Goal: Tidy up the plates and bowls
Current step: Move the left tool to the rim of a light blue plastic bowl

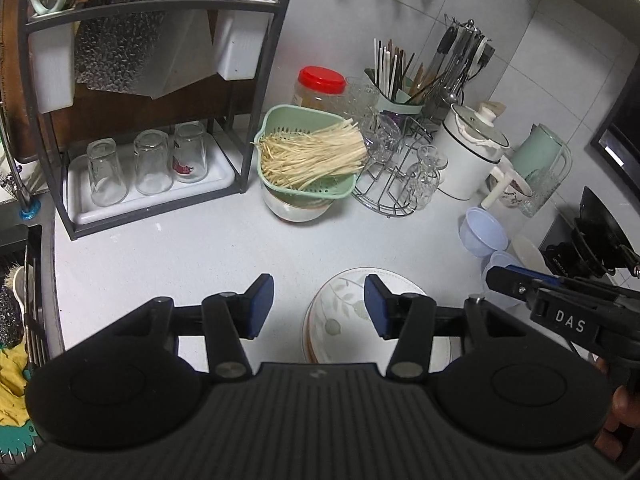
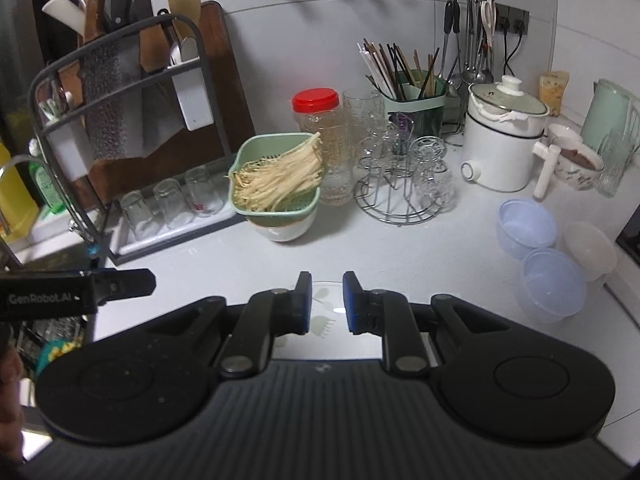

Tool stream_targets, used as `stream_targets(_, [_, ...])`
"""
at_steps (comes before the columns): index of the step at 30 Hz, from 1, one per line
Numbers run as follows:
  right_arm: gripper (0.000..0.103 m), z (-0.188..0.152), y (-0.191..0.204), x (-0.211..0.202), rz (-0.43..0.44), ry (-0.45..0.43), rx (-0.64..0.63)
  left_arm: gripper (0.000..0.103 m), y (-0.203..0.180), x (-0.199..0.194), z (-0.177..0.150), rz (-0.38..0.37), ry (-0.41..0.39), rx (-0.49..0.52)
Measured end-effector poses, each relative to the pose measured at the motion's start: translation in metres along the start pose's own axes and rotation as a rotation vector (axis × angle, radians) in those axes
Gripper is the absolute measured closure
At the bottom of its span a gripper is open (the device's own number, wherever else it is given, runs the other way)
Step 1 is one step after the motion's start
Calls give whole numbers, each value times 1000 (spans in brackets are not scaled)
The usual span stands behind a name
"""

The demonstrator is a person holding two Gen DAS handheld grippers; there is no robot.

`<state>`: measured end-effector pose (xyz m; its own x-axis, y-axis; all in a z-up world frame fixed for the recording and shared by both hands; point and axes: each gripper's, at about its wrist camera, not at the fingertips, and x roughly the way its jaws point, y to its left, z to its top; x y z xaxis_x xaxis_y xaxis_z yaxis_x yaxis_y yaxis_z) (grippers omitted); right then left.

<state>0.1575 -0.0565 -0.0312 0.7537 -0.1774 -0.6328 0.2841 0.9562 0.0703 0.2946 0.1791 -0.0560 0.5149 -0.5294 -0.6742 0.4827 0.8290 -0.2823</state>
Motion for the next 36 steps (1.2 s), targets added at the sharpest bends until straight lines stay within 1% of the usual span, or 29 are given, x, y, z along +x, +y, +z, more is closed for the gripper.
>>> stream_targets(3, [82, -1, -11, 0, -6, -3, 4, 47, -11, 6, 3, 21, -3, 11])
stream_targets(8, [82, 1, -40, 9, 13, -5, 15, 47, -36, 25, 6, 53, 15, 6])
stream_targets(11, [82, 9, -67, 19, 9, 0, 15, 47, -60, 41, 8, 63, 25, -5])
stream_targets(13, [82, 16, -86, 27, 3, 11, 8, 47, -80, 51, 11, 66, 18, -13])
stream_targets(18, [81, 26, -137, 40, 16, 35, -6, 47, -134, 74, 16, 99, 15, 7])
stream_targets(19, [80, 27, -146, 42, 20, 40, -7, 47, -143, 79, 17, 107, 19, 5])
stream_targets(21, [73, 28, -165, 47, 34, 52, -4, 47, -159, 89, 18, 120, 34, -2])
stream_targets(22, [65, 28, -174, 49, 42, 64, -1, 47, -168, 94, 19, 125, 40, -1])
stream_targets(23, [55, 28, -183, 52, 46, 77, 2, 43, -177, 98, 18, 130, 46, 6])
stream_targets(25, [48, 26, -199, 55, 57, 88, 11, 36, -194, 107, 16, 147, 54, 20])
stream_targets(27, [47, 24, -214, 58, 73, 97, 8, 35, -208, 118, 14, 151, 69, 21])
stream_targets(30, [47, 25, -239, 63, 75, 101, 17, 34, -229, 134, 10, 152, 82, 27])
stream_targets(36, [47, 26, -290, 70, 59, 73, 31, 34, -264, 165, 2, 139, 105, 15])
